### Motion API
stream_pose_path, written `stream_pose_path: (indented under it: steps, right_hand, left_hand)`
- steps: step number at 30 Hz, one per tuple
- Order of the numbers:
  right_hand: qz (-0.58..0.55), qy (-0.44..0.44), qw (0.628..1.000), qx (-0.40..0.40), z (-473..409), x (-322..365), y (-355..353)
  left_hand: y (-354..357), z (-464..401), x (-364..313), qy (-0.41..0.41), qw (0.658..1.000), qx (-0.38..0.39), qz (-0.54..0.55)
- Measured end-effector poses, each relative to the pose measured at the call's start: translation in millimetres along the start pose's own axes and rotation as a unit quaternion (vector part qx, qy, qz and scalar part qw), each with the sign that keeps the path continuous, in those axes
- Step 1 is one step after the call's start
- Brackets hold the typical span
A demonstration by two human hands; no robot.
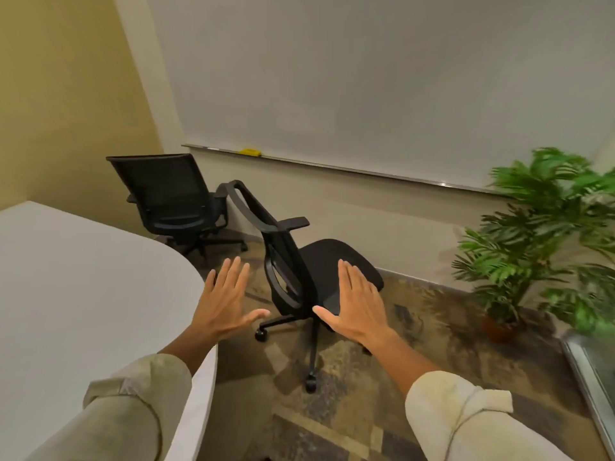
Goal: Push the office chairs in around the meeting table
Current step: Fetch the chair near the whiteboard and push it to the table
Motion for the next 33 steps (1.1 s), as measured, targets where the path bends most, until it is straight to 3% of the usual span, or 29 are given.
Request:
stream_pose_path:
  steps: [7,16,20,24,33]
  right_hand:
    - [-0.033,-0.062,0.998,-0.006,-188,49,38]
    - [-0.168,-0.004,0.976,0.137,-344,87,105]
    - [-0.188,0.051,0.962,0.194,-361,78,137]
    - [-0.073,0.057,0.98,0.173,-356,62,140]
    - [-0.001,0.047,0.989,0.138,-289,12,116]
  left_hand:
    - [19,-147,79,-0.022,1.0,0.009,-0.016]
    - [42,-270,164,-0.036,0.999,0.031,-0.011]
    - [53,-295,179,-0.036,0.998,0.042,-0.02]
    - [63,-307,173,-0.019,0.998,0.054,0.009]
    - [84,-307,101,0.014,0.992,0.125,-0.017]
Point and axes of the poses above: each hand's wrist, its own z-axis away from the middle knuckle, its own y-axis out of the palm, x = y × z, the point moved 8 cm from there along -z, towards the middle knuckle, and after that the axes turned 11 degrees about -y, right-handed, at the moved point
